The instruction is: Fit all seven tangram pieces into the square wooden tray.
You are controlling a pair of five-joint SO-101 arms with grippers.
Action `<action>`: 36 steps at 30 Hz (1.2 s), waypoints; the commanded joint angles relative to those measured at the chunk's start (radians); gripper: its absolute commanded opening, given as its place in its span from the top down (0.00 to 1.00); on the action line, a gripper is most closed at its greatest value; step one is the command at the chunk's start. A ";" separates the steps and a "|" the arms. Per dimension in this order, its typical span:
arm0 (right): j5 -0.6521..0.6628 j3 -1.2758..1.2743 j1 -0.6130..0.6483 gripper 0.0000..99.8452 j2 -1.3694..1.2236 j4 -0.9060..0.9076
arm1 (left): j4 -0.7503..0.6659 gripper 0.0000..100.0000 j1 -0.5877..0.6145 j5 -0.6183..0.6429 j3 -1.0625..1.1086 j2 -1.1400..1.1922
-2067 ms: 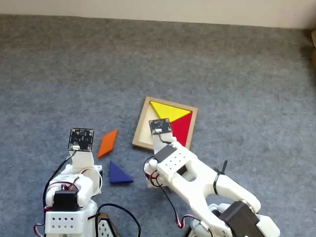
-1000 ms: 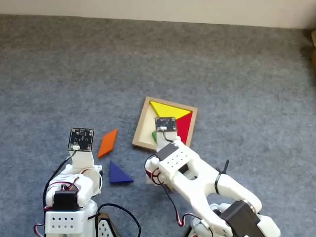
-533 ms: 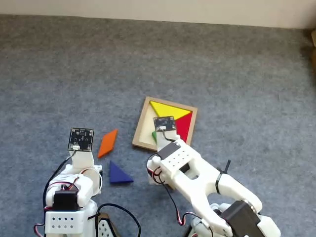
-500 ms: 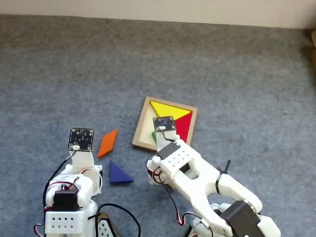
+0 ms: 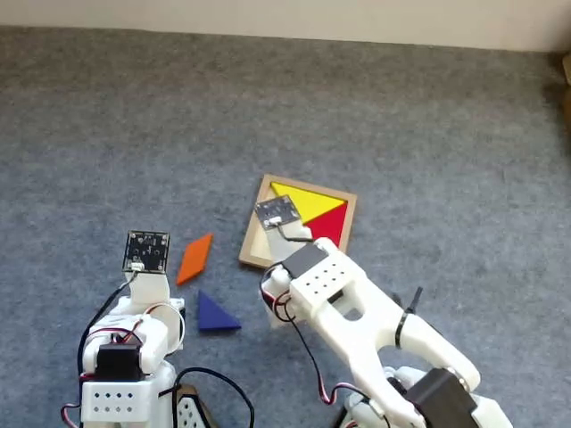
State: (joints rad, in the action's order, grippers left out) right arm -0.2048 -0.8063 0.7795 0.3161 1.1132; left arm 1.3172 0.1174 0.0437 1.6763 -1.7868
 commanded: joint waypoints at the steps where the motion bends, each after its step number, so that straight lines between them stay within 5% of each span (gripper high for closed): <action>1: 0.120 0.056 -0.015 0.86 0.068 0.002 | 0.003 0.99 0.013 0.008 0.019 -0.042; 18: 0.717 0.483 -0.170 0.86 -0.249 0.002 | 0.003 0.99 0.013 0.008 0.019 -0.042; 36: 1.548 0.659 -0.183 0.86 -0.407 0.002 | 0.003 0.99 0.013 0.008 0.019 -0.042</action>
State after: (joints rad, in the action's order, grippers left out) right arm 1.2114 -0.2002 0.6091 -0.1059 1.1147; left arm 1.3172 0.1174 0.0437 1.6763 -1.7868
